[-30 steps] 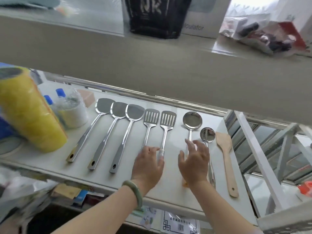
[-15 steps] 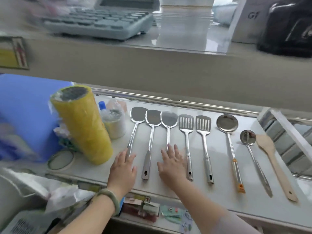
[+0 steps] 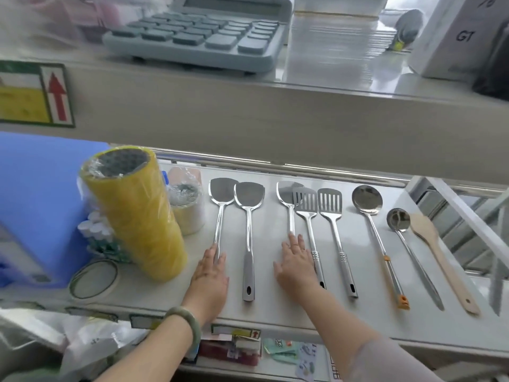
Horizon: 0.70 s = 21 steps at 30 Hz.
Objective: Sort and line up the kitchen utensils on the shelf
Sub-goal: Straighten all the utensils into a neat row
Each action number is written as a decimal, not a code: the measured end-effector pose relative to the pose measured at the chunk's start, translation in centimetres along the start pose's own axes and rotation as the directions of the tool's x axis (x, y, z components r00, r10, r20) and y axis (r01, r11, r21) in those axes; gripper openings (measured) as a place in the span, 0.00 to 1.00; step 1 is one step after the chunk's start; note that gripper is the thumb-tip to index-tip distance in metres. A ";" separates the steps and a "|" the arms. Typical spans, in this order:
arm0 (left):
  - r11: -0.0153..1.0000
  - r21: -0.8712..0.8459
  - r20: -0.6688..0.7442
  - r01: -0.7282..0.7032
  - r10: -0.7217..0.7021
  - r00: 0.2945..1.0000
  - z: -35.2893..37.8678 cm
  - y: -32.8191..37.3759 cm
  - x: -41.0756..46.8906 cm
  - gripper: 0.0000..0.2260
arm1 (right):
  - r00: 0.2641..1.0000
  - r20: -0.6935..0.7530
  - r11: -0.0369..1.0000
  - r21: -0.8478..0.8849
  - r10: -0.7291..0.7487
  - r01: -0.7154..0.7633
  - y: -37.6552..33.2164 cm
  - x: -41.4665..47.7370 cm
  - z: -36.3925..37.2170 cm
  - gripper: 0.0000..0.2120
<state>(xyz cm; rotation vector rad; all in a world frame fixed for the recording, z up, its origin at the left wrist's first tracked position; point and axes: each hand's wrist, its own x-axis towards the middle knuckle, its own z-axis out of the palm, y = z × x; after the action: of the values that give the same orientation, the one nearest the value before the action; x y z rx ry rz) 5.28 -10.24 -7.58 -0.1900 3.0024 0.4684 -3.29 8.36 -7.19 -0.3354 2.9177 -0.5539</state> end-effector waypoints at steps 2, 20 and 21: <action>0.998 -0.063 -0.052 -0.019 0.016 0.999 -0.2 -0.3 0.1 0.25 | 0.994 -0.078 0.997 0.005 -0.075 0.076 -1.3 -0.5 0.1 0.29; 0.985 -0.132 -0.149 0.112 -0.132 0.980 -1.7 -1.0 2.0 0.24 | 0.994 0.010 0.977 0.188 -0.107 0.104 -6.8 0.1 3.7 0.29; 0.986 -0.122 -0.149 0.115 -0.132 0.980 -1.7 -1.0 2.0 0.24 | 0.994 0.013 0.978 0.182 -0.108 0.104 -6.8 0.1 3.7 0.29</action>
<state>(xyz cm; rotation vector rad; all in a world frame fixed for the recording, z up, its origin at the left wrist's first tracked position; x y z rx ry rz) 3.28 -11.94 -6.55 -0.4399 3.0924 0.6390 -1.36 0.86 -8.03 -0.4712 2.8117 -0.8190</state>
